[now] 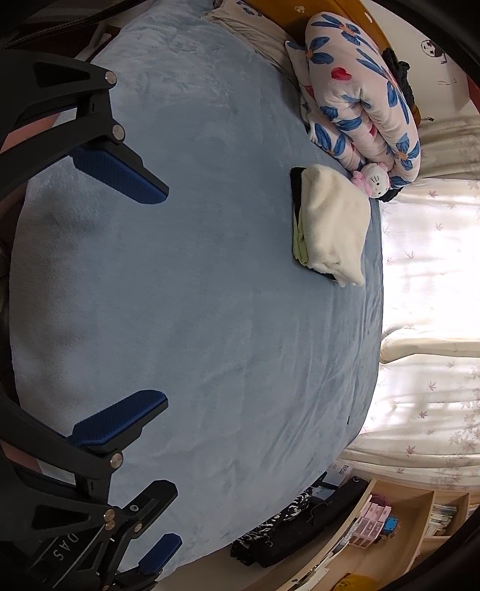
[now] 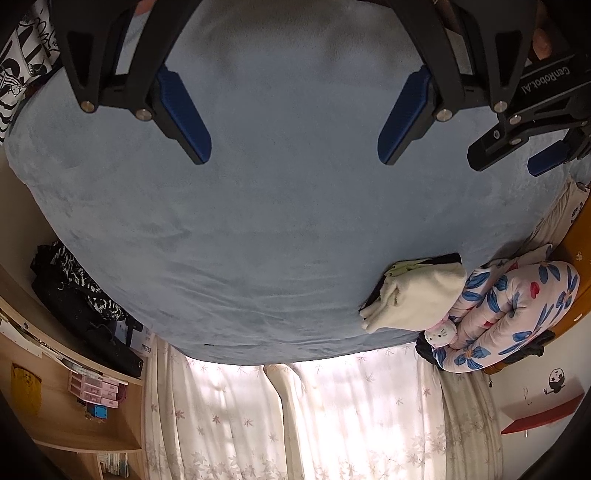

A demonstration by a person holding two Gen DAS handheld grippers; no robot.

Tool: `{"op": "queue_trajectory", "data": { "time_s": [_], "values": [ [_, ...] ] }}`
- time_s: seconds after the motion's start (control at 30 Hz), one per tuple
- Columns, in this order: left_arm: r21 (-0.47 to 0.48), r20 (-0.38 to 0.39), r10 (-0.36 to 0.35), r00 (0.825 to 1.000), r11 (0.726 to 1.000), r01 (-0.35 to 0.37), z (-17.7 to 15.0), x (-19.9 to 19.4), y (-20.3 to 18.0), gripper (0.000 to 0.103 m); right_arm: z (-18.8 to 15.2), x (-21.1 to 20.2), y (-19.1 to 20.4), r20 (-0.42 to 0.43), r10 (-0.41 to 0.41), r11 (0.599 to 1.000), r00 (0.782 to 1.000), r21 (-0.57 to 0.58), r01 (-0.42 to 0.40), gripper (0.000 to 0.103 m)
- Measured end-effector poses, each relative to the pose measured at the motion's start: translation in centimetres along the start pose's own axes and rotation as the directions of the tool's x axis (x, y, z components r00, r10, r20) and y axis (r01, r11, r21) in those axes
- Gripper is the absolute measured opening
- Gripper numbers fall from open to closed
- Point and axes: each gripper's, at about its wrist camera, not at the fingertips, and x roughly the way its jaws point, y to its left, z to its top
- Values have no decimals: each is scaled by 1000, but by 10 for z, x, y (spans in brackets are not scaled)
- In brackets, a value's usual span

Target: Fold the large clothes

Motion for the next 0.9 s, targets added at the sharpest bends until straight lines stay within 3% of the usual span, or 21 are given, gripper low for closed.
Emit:
{"op": "queue_trajectory", "data": {
  "time_s": [0.9],
  "values": [
    [4,-24,11,1000,1000,-11,-1,8,6,100,-5,6,-1,-13,-3,1000,1000,0,3,92]
  ]
}}
